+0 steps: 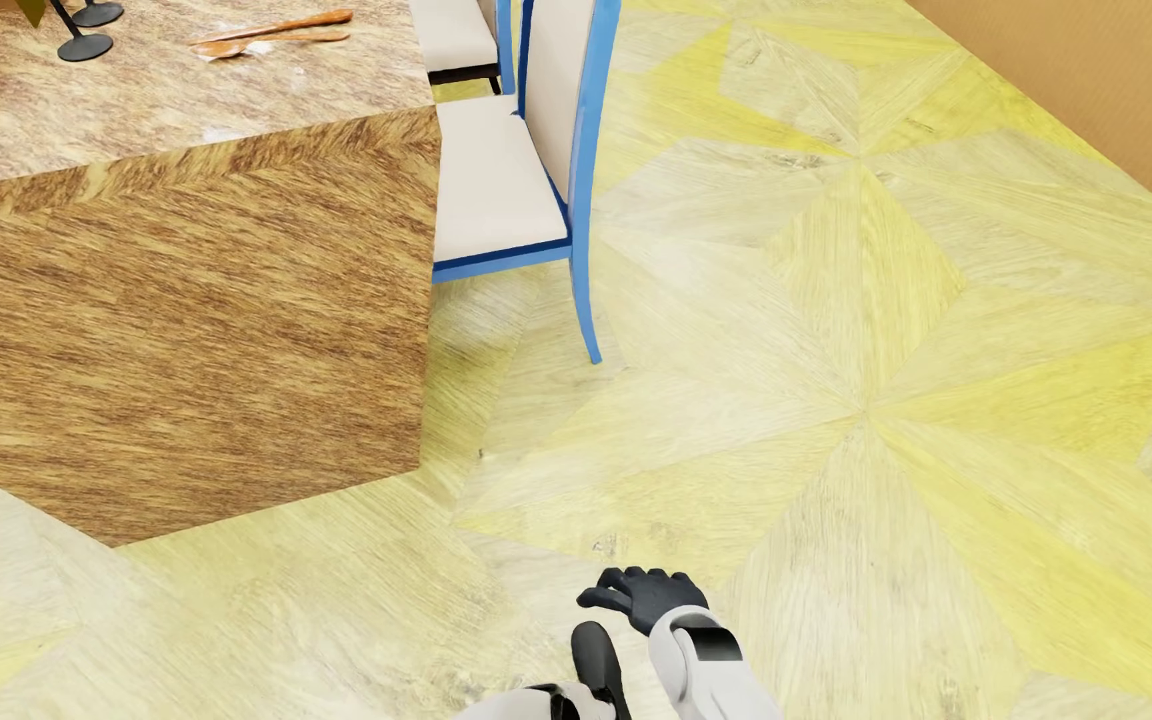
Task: Walk to the chair
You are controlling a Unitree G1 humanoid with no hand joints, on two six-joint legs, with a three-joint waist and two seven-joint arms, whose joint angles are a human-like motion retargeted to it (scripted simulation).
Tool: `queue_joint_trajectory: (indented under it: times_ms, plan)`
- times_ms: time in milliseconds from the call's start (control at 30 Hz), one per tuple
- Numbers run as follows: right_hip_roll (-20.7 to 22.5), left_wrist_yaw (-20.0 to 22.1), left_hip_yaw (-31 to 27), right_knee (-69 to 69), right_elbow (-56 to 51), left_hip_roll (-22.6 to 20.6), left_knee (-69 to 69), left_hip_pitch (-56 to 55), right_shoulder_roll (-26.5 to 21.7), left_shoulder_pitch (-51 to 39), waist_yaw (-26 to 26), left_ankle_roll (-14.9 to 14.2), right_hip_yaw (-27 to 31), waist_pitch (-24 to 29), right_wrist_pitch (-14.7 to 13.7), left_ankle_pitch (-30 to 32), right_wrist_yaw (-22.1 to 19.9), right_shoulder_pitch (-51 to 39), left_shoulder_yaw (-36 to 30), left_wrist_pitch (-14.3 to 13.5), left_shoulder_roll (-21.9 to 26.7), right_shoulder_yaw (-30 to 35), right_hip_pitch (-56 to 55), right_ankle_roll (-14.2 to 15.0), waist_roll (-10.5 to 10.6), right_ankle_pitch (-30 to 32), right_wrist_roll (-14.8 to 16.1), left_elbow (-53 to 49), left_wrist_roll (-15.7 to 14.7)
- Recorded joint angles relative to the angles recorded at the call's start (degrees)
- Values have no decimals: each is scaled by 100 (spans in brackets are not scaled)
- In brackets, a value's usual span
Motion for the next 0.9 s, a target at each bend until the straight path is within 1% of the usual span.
queue_joint_trajectory:
  times_ms: [33, 67, 100, 133, 167, 200, 233, 267, 300, 333, 367, 400, 433, 467, 500, 533, 567, 600, 633, 667, 700, 733, 767, 800, 833, 867, 900]
  plan:
    - [46, 48, -183, 103, 52, -43, 21, 116, -22, -34, 6, 669, 139, -10, 48, 130, 20, 112, 120, 50, 26, 70, 167, -38, -48, 137, -2, -6, -39]
    - [73, 115, -188, 271, 144, 33, 229, 203, -51, -95, 8, 1235, 209, -20, 192, 442, 11, 273, 244, 114, 46, 54, 309, -39, -119, 359, -38, -2, -67]
    - [84, 187, -176, 612, 251, 165, 742, 141, -51, -180, 18, 1396, 214, -21, 391, 324, -101, 490, 392, 178, 67, -62, 344, 18, -217, 622, -59, 26, -90]
    - [84, 274, -147, 1155, 394, 296, 1250, 123, 7, -282, 29, 1376, 183, -19, 671, -16, -260, 756, 563, 251, 65, -287, 246, 266, -332, 1034, 11, 56, -129]
    - [80, 362, -69, 1941, 589, 416, 1508, 255, 50, -386, 49, 1294, 139, -24, 887, -317, -351, 985, 737, 308, 38, -505, 26, 1103, -431, 1417, 134, 88, -185]
    - [-69, 459, 48, 2827, 829, 527, 1567, 489, 17, -503, 86, 1194, -138, -34, 1075, -530, -305, 1145, 891, 304, -8, -682, -330, 2531, -501, 1900, 253, 131, -256]
    - [-461, 516, 172, 3691, 1077, 601, 1540, 747, -120, -650, 116, 1082, -609, -39, 1179, -687, -143, 1255, 949, 317, -42, -729, -800, 2697, -560, 2072, 228, 194, -263]
    - [-1044, 523, 250, 4407, 1188, 639, 1490, 1007, -294, -865, 112, 961, -1115, -44, 1193, -823, 8, 1407, 912, 309, -57, -731, -1273, 2346, -619, 1630, 109, 239, -210]
    - [-1654, 480, 279, 4894, 1273, 632, 1388, 1269, -471, -1013, 70, 840, -1543, -46, 1141, -922, 100, 1536, 772, 203, -25, -745, -1703, 2008, -676, 1399, -27, 217, -94]
    - [-2198, 459, 276, 5130, 1256, 587, 1270, 1524, -640, -1144, -1, 726, -1803, -45, 1114, -1004, 151, 1719, 610, 25, 18, -817, -2089, 1840, -726, 1286, -122, 169, 27]
    - [-2649, 436, 233, 5132, 1157, 518, 1149, 1770, -745, -1309, -91, 620, -1948, -41, 1120, -1083, 152, 1909, 485, -181, 24, -984, -2447, 1591, -772, 1171, -107, 59, 126]
    - [-2982, 432, 134, 4907, 1033, 451, 1061, 1983, -780, -1445, -193, 504, -2010, -38, 1110, -1171, 134, 2090, 319, -383, 35, -1228, -2766, 1462, -811, 1033, 7, -128, 184]
    - [-3253, 421, 0, 4480, 888, 403, 1001, 2158, -779, -1566, -303, 391, -2049, -41, 1124, -1265, 96, 2271, 181, -527, 38, -1531, -3035, 1426, -839, 949, 174, -360, 181]
    - [-3494, 415, -186, 3841, 735, 375, 942, 2293, -711, -1699, -413, 298, -2175, -49, 1179, -1343, 26, 2437, 51, -638, 39, -1849, -3222, 1310, -860, 983, 337, -612, 121]
    - [-3633, 405, -414, 3070, 597, 360, 899, 2393, -591, -1831, -526, 210, -2257, -60, 1206, -1400, -37, 2596, -68, -690, 36, -2133, -3368, 1228, -873, 1057, 479, -830, 36]
    - [-3573, 387, -671, 2292, 481, 364, 854, 2485, -428, -1954, -642, 110, -2066, -69, 1267, -1443, -111, 2727, -175, -679, 14, -2369, -3532, 1240, -874, 1175, 589, -1003, -57]
    - [-3432, 372, -944, 1598, 407, 383, 821, 2556, -256, -2083, -746, 8, -1671, -76, 1284, -1481, -153, 2816, -285, -642, -11, -2517, -3694, 1320, -862, 1189, 665, -1126, -135]
    - [-3319, 358, -1227, 1010, 400, 412, 805, 2617, -127, -2178, -821, -99, -1275, -82, 1222, -1519, -95, 2881, -418, -593, -28, -2521, -3828, 1416, -846, 1218, 646, -1216, -153]
    - [-3289, 360, -1516, 533, 428, 443, 823, 2674, -87, -2223, -866, -212, -974, -86, 1092, -1573, 24, 2916, -554, -579, -57, -2395, -3912, 1654, -830, 1259, 477, -1290, -167]
    - [-3370, 368, -1824, 153, 417, 458, 852, 2722, -87, -2235, -879, -332, -718, -86, 990, -1670, 39, 2934, -689, -596, -103, -2288, -3963, 2090, -810, 1424, 268, -1318, -188]
    - [-3496, 338, -2164, -128, 436, 492, 898, 2771, -135, -2190, -885, -467, -332, -89, 937, -1842, 32, 2908, -804, -596, -147, -2184, -3951, 2115, -787, 1683, 26, -1323, -234]
    - [-3624, 287, -2559, -219, 443, 548, 1031, 2773, -170, -2131, -878, -593, 165, -94, 943, -2079, -21, 2855, -916, -576, -148, -2193, -3888, 1879, -761, 1882, -86, -1283, -272]
    - [-3722, 265, -2985, -48, 477, 603, 1268, 2730, -241, -2051, -846, -745, 635, -101, 943, -2316, -20, 2772, -1024, -581, -104, -2253, -3767, 2225, -743, 2236, -73, -1213, -308]
    - [-3713, 250, -3367, 465, 561, 694, 1494, 2679, -336, -1948, -759, -901, 475, -95, 960, -2445, -39, 2623, -1075, -548, 20, -2274, -3744, 2650, -747, 2053, -90, -1110, -291]
    - [-3720, 266, -3729, 1080, 702, 798, 1666, 2641, -417, -1809, -654, -959, 249, -65, 1025, -2375, -21, 2398, -977, -488, 166, -2262, -3787, 2669, -727, 1583, -161, -989, -307]
    - [-3642, 512, -4007, 1649, 869, 953, 1986, 2551, -470, -1581, -545, -936, 38, -18, 1138, -2113, -14, 2072, -575, -275, 233, -2305, -3876, 2672, -679, 1202, -256, -822, -411]
    - [-3531, 998, -4111, 1831, 962, 1088, 2205, 2466, -544, -1317, -479, -736, -121, 16, 1286, -1659, 18, 1701, 75, 113, 74, -2352, -3803, 2668, -621, 980, -370, -544, -609]
